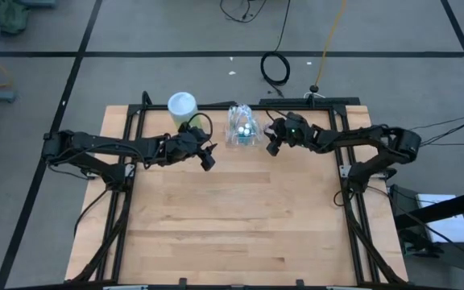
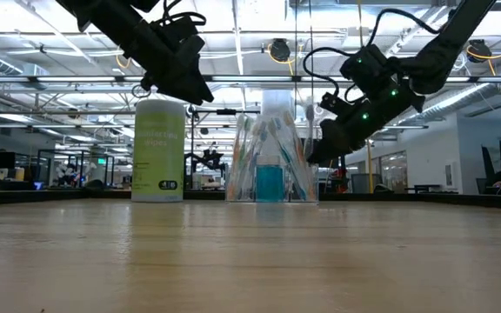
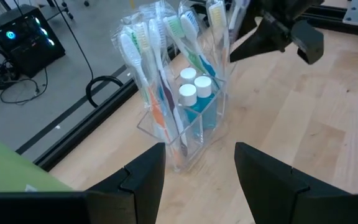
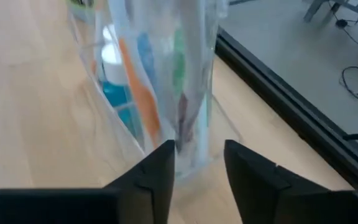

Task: Pick & Place toothbrushing station
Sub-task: Put the purple toothbrush into the transparent organizer, then return to Home Position

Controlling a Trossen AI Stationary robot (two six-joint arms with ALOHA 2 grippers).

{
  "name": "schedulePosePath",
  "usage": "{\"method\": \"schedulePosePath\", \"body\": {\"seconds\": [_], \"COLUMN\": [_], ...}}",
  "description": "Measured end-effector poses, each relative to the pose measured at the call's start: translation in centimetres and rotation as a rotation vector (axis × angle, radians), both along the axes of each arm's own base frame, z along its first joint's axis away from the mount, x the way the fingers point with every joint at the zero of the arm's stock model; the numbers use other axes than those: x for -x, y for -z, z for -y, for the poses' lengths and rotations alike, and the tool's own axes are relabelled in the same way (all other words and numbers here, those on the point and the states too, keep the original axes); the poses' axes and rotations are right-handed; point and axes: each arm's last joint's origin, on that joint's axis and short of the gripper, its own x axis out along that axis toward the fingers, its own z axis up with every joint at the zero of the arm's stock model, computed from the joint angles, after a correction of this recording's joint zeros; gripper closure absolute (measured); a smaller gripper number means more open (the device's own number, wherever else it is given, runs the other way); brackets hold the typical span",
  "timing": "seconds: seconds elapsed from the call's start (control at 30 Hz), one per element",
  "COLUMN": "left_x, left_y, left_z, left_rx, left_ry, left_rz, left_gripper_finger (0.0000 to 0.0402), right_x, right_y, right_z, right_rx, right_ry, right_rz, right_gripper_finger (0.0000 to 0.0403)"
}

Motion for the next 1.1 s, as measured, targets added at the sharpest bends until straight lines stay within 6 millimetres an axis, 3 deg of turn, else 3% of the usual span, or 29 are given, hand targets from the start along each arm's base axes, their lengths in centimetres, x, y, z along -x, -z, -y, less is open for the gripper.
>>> {"method": "schedulePosePath", "body": {"seconds": [0.2,0.37,0.67,0.8,0.93,1.1], "left_x": [0.5,2.4,7.6,10.1,12.3,14.4], "left_y": [-0.2,-1.6,-5.4,-6.7,-6.1,-3.0], "left_z": [0.0,0.1,0.6,1.1,1.7,2.1], "left_rx": [-0.018,-0.037,-0.082,-0.094,-0.126,-0.185], "left_ry": [-0.021,-0.064,-0.049,0.043,0.159,0.237], "left_rz": [-0.026,-0.024,0.027,0.066,0.145,0.249], "left_gripper_finger": [0.0201,0.0201,0.0201,0.0201,0.0201,0.0201], "right_x": [1.5,3.8,8.6,10.6,12.2,13.3], "right_y": [-1.3,-4.4,-8.6,-10.5,-11.6,-9.9], "right_z": [-0.6,-2.6,-7.2,-8.9,-10.1,-10.7], "right_rx": [0.026,0.009,-0.064,-0.023,-0.021,-0.032], "right_ry": [0.041,0.02,-0.197,-0.433,-0.598,-0.617], "right_rz": [-0.101,-0.086,0.013,0.145,0.269,0.369], "right_gripper_finger": [0.0239,0.0234,0.0242,0.0243,0.0243,0.0243]}}
